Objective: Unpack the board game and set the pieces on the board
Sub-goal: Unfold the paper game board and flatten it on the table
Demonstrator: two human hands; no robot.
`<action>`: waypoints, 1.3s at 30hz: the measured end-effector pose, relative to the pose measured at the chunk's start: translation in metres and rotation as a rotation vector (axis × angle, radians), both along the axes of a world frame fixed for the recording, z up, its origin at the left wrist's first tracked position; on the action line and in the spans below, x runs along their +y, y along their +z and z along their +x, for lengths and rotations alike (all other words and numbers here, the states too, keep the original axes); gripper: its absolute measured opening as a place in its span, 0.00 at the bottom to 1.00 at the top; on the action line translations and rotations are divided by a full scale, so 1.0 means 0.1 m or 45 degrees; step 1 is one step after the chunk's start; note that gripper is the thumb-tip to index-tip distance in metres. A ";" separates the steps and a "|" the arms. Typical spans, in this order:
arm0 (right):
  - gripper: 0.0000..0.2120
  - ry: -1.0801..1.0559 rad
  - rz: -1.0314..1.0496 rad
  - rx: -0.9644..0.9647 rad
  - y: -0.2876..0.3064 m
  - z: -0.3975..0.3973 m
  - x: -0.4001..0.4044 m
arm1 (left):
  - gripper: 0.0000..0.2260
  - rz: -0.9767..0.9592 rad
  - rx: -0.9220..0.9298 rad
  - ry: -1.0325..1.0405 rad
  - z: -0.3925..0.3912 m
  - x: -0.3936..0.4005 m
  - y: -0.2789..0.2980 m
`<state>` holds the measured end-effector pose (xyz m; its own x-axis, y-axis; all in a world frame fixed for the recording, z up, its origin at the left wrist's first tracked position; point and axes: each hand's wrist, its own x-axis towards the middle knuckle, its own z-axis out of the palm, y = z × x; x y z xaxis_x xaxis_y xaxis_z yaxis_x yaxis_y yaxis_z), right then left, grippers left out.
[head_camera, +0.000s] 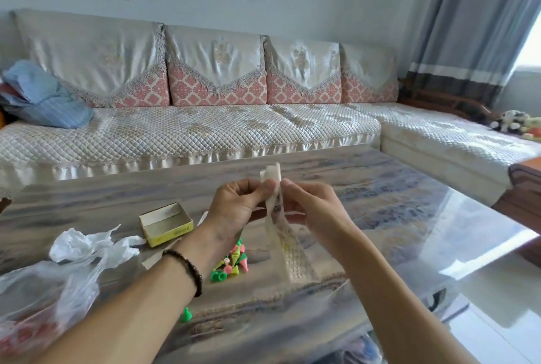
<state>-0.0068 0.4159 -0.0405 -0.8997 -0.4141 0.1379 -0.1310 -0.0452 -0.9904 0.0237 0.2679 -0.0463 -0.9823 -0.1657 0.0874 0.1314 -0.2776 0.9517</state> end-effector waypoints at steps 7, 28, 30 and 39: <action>0.07 -0.163 0.118 0.059 -0.11 -0.10 0.32 | 0.02 -0.145 -0.084 0.054 -0.16 0.15 -0.05; 0.04 -0.719 0.611 0.727 -0.06 -0.01 0.78 | 0.11 -0.114 0.029 -0.054 -0.40 0.74 -0.02; 0.08 -0.519 0.548 0.623 -0.06 0.01 0.75 | 0.15 -0.089 0.018 -0.077 -0.40 0.76 -0.02; 0.07 -0.622 0.628 0.590 -0.08 0.02 0.76 | 0.14 -0.115 -0.025 -0.107 -0.35 0.78 -0.01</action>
<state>-0.0047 0.4918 -0.0486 -0.8904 -0.1022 0.4435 -0.4227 0.5468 -0.7227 -0.0113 0.3454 -0.0475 -0.9940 -0.0752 0.0791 0.0928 -0.1996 0.9755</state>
